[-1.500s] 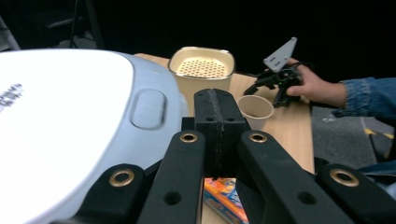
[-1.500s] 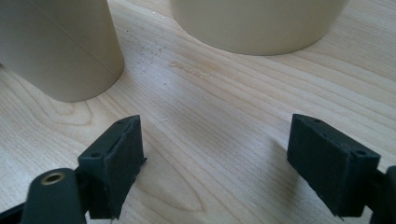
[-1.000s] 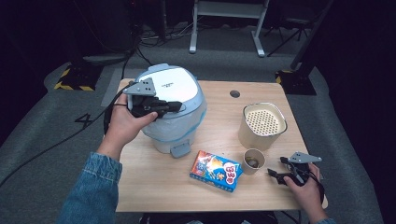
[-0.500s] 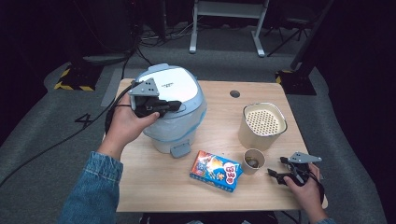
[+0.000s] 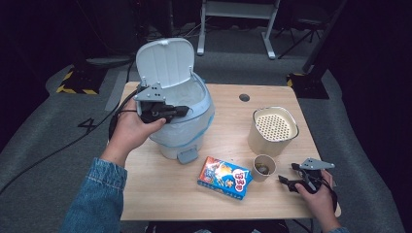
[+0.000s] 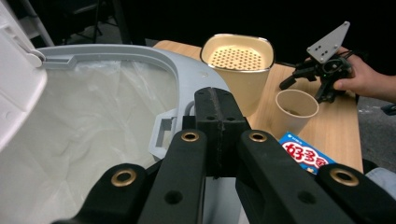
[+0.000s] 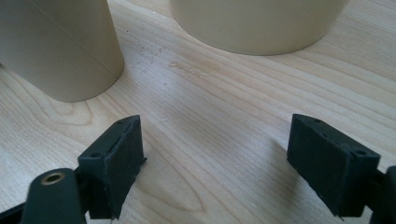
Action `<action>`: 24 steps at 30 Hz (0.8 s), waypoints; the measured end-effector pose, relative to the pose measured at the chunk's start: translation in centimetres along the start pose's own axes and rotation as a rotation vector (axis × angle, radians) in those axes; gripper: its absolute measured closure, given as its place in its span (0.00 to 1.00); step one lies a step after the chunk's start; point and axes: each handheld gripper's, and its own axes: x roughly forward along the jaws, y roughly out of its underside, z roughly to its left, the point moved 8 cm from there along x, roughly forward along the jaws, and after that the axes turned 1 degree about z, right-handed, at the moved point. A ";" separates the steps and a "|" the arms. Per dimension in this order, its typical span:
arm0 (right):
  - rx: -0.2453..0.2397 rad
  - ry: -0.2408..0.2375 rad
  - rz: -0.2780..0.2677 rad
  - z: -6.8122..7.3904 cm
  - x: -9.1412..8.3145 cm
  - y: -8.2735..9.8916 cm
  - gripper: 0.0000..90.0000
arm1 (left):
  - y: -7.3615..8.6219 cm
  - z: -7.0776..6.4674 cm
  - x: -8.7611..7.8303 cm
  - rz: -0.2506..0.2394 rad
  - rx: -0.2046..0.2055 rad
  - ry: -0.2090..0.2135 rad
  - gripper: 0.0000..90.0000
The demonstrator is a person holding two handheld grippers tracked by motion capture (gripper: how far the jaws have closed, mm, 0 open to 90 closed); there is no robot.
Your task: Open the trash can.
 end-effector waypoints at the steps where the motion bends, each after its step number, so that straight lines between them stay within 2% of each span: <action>1: -0.001 0.001 0.000 0.0 0.0 0.0 0.21 | 0.0 0.0 0.0 -0.002 0.000 0.000 1.00; 4: -0.001 0.000 0.001 0.0 0.0 0.0 0.21 | 0.1 -0.2 0.0 -0.009 -0.011 0.024 1.00; 7: -0.001 0.000 0.000 0.0 0.0 0.0 0.21 | 0.0 -0.4 0.1 -0.011 -0.002 0.030 1.00; 10: -0.001 0.000 0.001 0.0 0.0 0.0 0.21 | -0.2 -0.7 0.1 -0.018 -0.013 0.005 0.77; 11: -0.001 0.000 0.001 0.0 0.0 0.0 0.21 | -0.2 -1.1 0.0 -0.015 0.007 -0.001 0.75; 13: -0.001 0.000 0.000 0.0 0.0 0.0 0.21 | -0.1 -1.4 -0.1 -0.015 0.013 -0.001 0.68; 17: 0.000 0.000 0.001 0.0 0.0 0.0 0.21 | -0.2 -3.0 -1.0 -0.044 0.035 0.007 0.53; 18: 0.000 0.000 0.001 0.0 0.0 0.0 0.21 | -0.2 -3.0 -1.0 -0.044 0.035 0.007 0.51; 19: 0.002 0.001 0.000 0.0 0.0 0.0 0.22 | 0.1 -4.0 -1.5 -0.046 0.042 0.022 0.50; 21: 0.001 0.001 0.000 0.0 0.0 0.0 0.22 | 0.4 -4.4 -1.7 -0.050 0.038 0.030 0.49; 24: 0.002 -0.001 0.000 0.1 0.0 0.0 0.22 | 1.7 -5.9 -2.1 -0.034 0.038 0.039 0.47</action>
